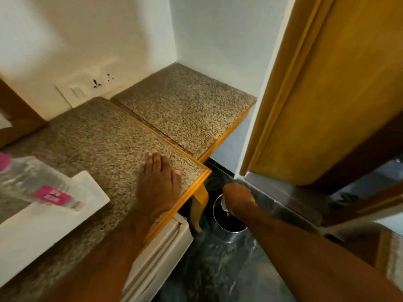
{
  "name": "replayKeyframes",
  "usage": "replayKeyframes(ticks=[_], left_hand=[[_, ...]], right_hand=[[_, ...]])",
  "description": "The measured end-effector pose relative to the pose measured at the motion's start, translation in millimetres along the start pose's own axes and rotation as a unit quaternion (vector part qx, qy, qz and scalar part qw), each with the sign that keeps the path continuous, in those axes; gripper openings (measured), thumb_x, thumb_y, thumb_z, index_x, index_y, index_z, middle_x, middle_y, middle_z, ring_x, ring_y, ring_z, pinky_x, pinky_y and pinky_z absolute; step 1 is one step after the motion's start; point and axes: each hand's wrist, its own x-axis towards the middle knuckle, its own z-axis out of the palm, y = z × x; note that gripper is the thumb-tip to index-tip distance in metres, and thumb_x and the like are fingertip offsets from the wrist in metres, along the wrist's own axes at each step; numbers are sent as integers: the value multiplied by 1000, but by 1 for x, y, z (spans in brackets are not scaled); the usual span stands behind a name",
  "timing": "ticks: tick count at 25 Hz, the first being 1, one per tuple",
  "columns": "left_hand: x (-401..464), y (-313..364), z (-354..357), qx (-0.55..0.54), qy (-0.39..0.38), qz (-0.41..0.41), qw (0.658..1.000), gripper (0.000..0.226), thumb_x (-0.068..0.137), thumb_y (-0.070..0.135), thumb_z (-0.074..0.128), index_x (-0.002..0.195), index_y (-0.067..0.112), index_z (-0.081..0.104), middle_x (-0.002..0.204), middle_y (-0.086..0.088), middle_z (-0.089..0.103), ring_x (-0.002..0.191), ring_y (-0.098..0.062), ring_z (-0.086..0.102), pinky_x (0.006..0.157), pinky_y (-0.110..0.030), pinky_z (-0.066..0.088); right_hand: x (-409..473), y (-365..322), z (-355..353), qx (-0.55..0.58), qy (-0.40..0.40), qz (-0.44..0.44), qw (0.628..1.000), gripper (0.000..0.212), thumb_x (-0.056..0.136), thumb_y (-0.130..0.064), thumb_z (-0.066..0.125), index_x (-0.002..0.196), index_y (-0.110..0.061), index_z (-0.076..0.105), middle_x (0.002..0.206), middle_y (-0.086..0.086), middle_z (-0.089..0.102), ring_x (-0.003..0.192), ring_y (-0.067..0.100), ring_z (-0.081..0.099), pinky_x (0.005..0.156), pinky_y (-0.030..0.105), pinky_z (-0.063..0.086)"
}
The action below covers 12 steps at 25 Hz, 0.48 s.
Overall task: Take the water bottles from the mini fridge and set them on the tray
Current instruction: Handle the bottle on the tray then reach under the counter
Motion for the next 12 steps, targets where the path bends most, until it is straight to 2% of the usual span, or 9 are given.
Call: replayKeyframes(ticks=[4,8,10,12], left_hand=[[2,-5,6,11,33,21,999,66,94,42,21,143,-1,26,152,-25,27,143,-38,17,115,-53,19],[4,-4,11,12,41,25,999,66,95,43,21,145,0,22,155,-22,23,145,-34,12,117,-51,16],[7,-7,16,3,60,21,998,66,95,42,21,145,0,24,155,-22,24,145,-34,12,117,-51,16],[4,-5,19,-10,83,11,996,63,94,40,24,142,-1,31,152,-22,30,144,-34,18,116,-50,18]], right_hand=[[44,22,80,34,14,44,998,26,84,-12,65,110,-9,67,117,13,68,111,30,64,92,38,51],[69,31,127,126,49,82,987,27,89,-15,59,115,-8,63,116,13,67,109,31,63,92,38,51],[68,28,128,156,103,103,977,22,88,-12,57,108,-7,64,108,14,70,102,33,66,84,37,52],[54,13,106,215,207,106,948,14,91,-14,53,99,-9,63,95,11,69,93,31,67,73,31,47]])
